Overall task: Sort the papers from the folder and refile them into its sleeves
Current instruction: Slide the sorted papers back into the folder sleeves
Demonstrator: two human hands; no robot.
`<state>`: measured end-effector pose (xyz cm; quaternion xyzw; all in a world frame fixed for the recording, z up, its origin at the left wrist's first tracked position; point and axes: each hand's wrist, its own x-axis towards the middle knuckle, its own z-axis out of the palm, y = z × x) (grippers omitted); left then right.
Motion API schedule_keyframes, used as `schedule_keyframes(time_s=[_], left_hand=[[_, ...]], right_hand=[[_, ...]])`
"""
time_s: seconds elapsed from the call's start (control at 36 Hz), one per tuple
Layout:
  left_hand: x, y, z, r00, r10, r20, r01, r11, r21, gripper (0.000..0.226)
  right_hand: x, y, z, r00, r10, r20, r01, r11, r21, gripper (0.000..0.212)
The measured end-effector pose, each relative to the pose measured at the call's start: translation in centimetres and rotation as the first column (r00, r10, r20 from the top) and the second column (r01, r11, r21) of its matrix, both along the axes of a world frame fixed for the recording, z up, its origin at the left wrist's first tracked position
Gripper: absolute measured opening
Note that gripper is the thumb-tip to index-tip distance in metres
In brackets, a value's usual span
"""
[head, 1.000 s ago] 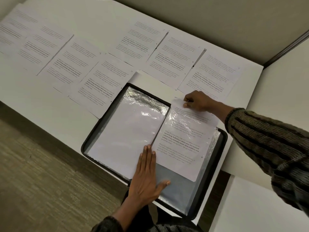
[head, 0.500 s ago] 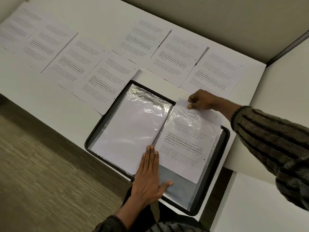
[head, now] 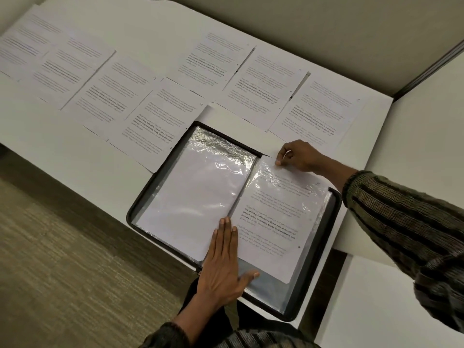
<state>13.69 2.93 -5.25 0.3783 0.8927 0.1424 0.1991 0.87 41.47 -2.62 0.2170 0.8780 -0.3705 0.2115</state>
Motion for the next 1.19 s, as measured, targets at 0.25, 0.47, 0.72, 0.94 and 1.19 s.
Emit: schedule_keyframes(time_s=[0.25,0.47,0.72,0.94,1.19], left_hand=[[0.0,-0.4,0.0,1.000,0.003,0.022,-0.003,1.000,0.012,0.125],[-0.2,-1.0,0.2,0.997,-0.040,0.059,0.042,0.999,-0.026,0.124],[-0.6,-1.9,0.2,0.996,-0.087,0.031,0.087,0.996,-0.005,0.126],[-1.3,-2.5,0.4,0.988,-0.149,0.044,0.149,0.989,0.016,0.129],[-2.0,-3.0,0.3,0.978,-0.200,0.054,0.202,0.979,-0.019,0.127]], right_hand=[[1.1,-1.7,0.0,0.999,0.042,-0.016,-0.041,0.994,0.097,0.058],[1.8,-2.6,-0.5,0.999,-0.006,-0.041,0.008,0.999,0.050,0.040],[2.1,-3.4,-0.3,0.998,-0.037,-0.041,0.039,0.998,0.050,0.074],[2.6,-4.1,-0.2,0.995,-0.093,-0.024,0.093,0.996,0.004,0.060],[4.0,-4.4,0.4,0.997,-0.072,-0.005,0.072,0.997,0.024,0.070]])
